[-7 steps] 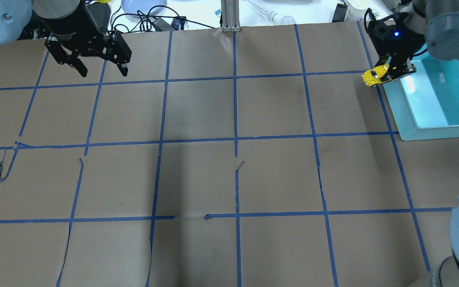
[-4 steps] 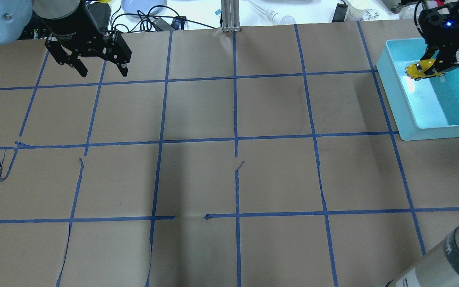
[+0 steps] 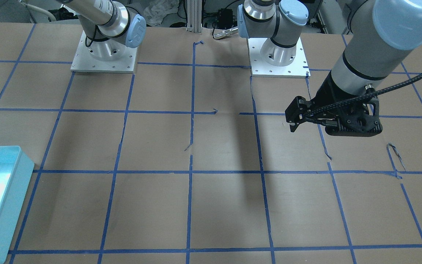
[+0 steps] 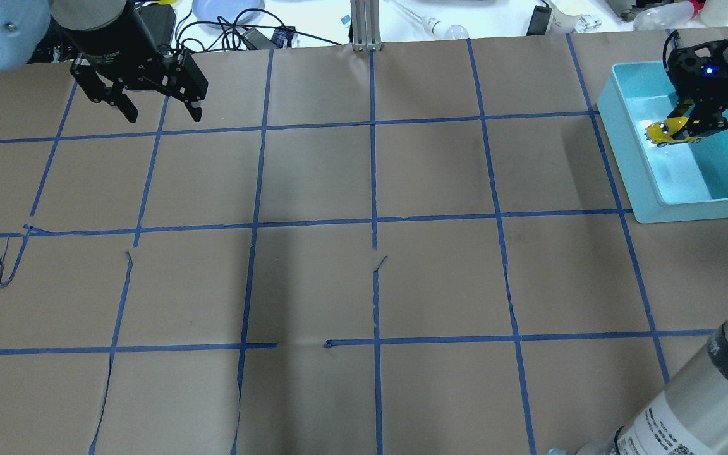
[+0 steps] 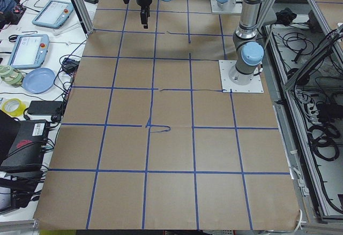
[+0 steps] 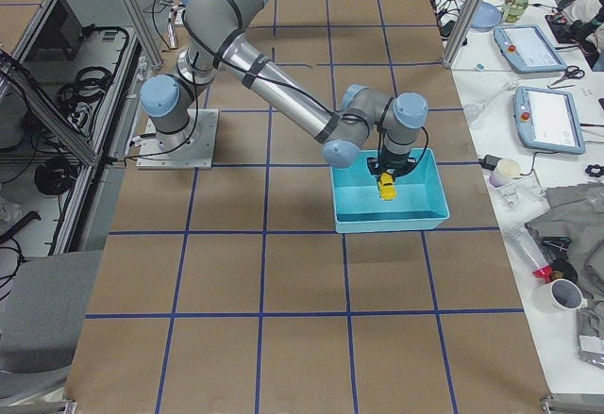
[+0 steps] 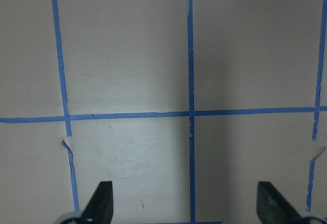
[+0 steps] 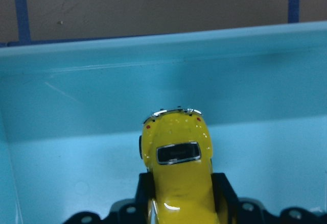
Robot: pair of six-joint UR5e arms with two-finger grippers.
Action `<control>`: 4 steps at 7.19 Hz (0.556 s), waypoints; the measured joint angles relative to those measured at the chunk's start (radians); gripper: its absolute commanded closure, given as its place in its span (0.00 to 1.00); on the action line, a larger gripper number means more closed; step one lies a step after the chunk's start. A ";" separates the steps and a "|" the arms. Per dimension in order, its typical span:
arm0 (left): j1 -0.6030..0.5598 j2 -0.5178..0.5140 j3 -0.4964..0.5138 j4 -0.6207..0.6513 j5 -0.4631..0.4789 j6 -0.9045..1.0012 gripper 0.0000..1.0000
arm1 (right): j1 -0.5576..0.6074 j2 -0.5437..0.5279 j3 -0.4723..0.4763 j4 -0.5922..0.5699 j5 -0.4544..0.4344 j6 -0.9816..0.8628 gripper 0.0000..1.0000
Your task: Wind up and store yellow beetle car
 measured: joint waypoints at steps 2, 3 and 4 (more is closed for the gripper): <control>0.000 0.000 0.000 0.001 -0.001 0.000 0.00 | -0.016 0.008 0.008 0.002 -0.004 -0.047 0.77; 0.000 0.000 0.000 0.001 -0.001 0.000 0.00 | -0.028 0.009 0.021 0.005 -0.003 -0.061 0.34; 0.000 0.000 0.000 0.001 -0.001 0.000 0.00 | -0.038 0.008 0.041 0.003 0.002 -0.066 0.18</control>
